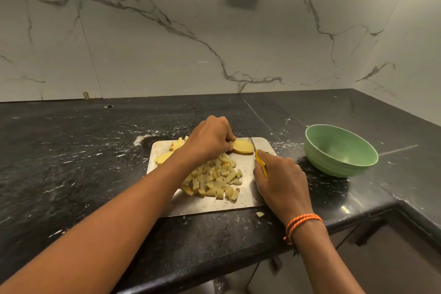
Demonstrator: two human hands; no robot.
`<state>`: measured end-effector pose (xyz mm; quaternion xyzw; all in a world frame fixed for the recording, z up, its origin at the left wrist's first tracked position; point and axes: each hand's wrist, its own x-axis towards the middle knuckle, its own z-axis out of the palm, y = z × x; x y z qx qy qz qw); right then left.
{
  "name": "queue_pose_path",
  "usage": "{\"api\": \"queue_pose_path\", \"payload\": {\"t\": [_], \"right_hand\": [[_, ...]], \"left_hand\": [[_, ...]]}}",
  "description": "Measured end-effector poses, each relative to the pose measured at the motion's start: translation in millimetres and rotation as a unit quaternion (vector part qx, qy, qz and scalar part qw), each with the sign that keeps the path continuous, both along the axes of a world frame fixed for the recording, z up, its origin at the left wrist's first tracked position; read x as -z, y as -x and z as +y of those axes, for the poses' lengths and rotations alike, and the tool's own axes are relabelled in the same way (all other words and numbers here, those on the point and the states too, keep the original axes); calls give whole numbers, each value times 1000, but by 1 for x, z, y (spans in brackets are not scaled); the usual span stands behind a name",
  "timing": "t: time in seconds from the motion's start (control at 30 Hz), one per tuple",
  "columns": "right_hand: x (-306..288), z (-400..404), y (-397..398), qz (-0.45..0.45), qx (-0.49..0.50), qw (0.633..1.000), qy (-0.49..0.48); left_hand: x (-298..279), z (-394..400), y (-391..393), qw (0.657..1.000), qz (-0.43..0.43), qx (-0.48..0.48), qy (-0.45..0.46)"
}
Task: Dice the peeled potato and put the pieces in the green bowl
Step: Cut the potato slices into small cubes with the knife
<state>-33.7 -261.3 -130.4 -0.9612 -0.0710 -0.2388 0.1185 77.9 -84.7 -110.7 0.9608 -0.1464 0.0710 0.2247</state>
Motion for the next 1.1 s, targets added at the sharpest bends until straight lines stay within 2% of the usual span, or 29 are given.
{"api": "queue_pose_path", "payload": {"t": [0.17,0.33,0.53,0.87,1.1], "right_hand": [[1,0,-2,7,-10,1000,-11],[-1,-1,1,-44,9,998,-46],[1,3,5,-42,-24,999,-13],[0,5,-8,30,-38,999,-3],[6,-5,21,10,-65,997,-36]], "left_hand": [[0,-1,1,1000,-3,-6,13],[-3,2,3,1000,-7,11,-7],[9,-10,7,997,-42,11,-56],[7,-16,11,998,-49,-4,-38],[7,-17,14,997,-56,-11,-55]]}}
